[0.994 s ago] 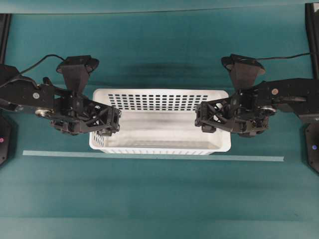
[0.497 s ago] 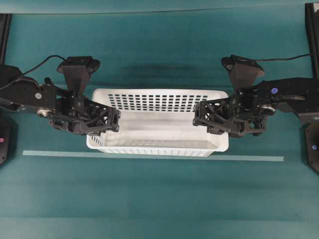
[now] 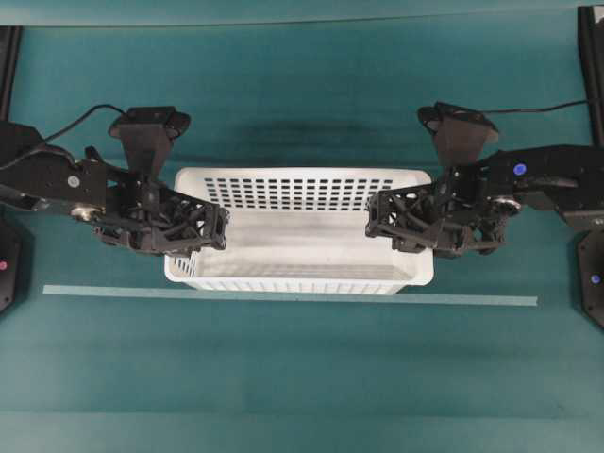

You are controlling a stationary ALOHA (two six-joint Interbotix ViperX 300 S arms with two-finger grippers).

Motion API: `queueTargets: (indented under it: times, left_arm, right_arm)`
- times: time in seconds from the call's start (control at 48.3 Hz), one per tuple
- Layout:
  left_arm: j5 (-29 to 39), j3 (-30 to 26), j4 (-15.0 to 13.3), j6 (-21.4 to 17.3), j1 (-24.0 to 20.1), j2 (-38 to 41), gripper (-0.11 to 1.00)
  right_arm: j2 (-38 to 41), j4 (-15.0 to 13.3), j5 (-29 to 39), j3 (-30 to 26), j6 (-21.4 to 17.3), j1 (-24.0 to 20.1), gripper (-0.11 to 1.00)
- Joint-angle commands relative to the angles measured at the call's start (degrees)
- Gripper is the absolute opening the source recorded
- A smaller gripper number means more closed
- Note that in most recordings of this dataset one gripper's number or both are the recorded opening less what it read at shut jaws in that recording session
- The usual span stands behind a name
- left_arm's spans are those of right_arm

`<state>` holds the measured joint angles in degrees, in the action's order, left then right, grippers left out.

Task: Lift the white basket with both hands.
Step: 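Close both grippers on the basket's end rims, then lift the basket with both grippers and pull it back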

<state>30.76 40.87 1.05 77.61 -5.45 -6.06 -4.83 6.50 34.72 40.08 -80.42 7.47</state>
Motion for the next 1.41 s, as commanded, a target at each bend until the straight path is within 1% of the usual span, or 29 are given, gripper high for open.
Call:
queueTargets:
  times: [0.0, 0.083, 0.186, 0.435, 0.621, 0.663, 0.745, 0.787, 0.87, 0.973, 1.098, 1.201, 1.284, 1.387]
  left_arm:
    - [-0.35, -1.49, 0.18, -0.97, 0.0, -0.7, 0.02]
    - [0.26, -2.46, 0.18, -0.88, 0.0, -2.2, 0.02]
    - [2.37, -4.66, 0.18, -0.97, 0.0, -4.39, 0.02]
    - [14.41, -11.6, 0.18, -1.14, -0.09, -9.05, 0.02]
    - [19.25, -16.0, 0.18, -1.14, -0.18, -11.87, 0.02]
    - [19.78, -17.14, 0.18, -1.14, -0.18, -12.3, 0.02]
    - [20.65, -20.21, 0.18, -1.23, -0.35, -13.27, 0.02]
    - [20.92, -22.59, 0.18, -1.23, -0.62, -13.71, 0.02]
    - [22.32, -26.37, 0.18, -2.29, -0.97, -13.89, 0.01]
    - [27.07, -28.65, 0.18, -4.57, -0.97, -13.89, 0.01]
    - [33.05, -31.2, 0.18, -4.66, -0.88, -13.97, 0.01]
    - [36.47, -34.28, 0.18, -4.75, -0.79, -13.89, 0.01]
    - [38.67, -36.83, 0.18, -4.92, -0.7, -13.89, 0.01]
    - [42.28, -38.23, 0.18, -5.1, -0.7, -14.15, 0.01]
  right_arm:
    - [0.35, -0.09, -0.44, -0.7, 0.97, 0.26, 0.21]
    - [-1.05, 0.0, 0.44, -1.41, 1.05, 0.26, 0.21]
    - [-3.52, 0.0, 3.78, -3.08, 0.97, 0.26, 0.21]
    - [-11.16, 0.0, 15.12, -8.35, 0.79, 0.26, 0.21]
    - [-15.56, 0.18, 21.71, -11.78, 0.7, 0.26, 0.21]
    - [-16.08, 0.7, 22.59, -12.74, 0.7, 0.0, 0.21]
    - [-17.05, 2.72, 24.43, -14.77, 1.14, 0.0, 0.21]
    - [-17.49, 3.34, 25.4, -15.47, 1.14, 0.0, 0.21]
    - [-18.11, 3.43, 26.81, -16.61, 0.97, 0.0, 0.21]
    - [-18.37, 3.52, 27.51, -18.63, 0.88, 0.0, 0.21]
    - [-18.46, 3.69, 29.0, -22.06, 0.88, -0.18, 0.21]
    - [-18.37, 3.69, 31.2, -25.05, 0.97, -0.53, 0.21]
    - [-18.46, 3.78, 33.84, -26.98, 1.23, -0.79, 0.21]
    - [-18.72, 3.87, 38.58, -29.27, 1.67, -0.88, 0.21]
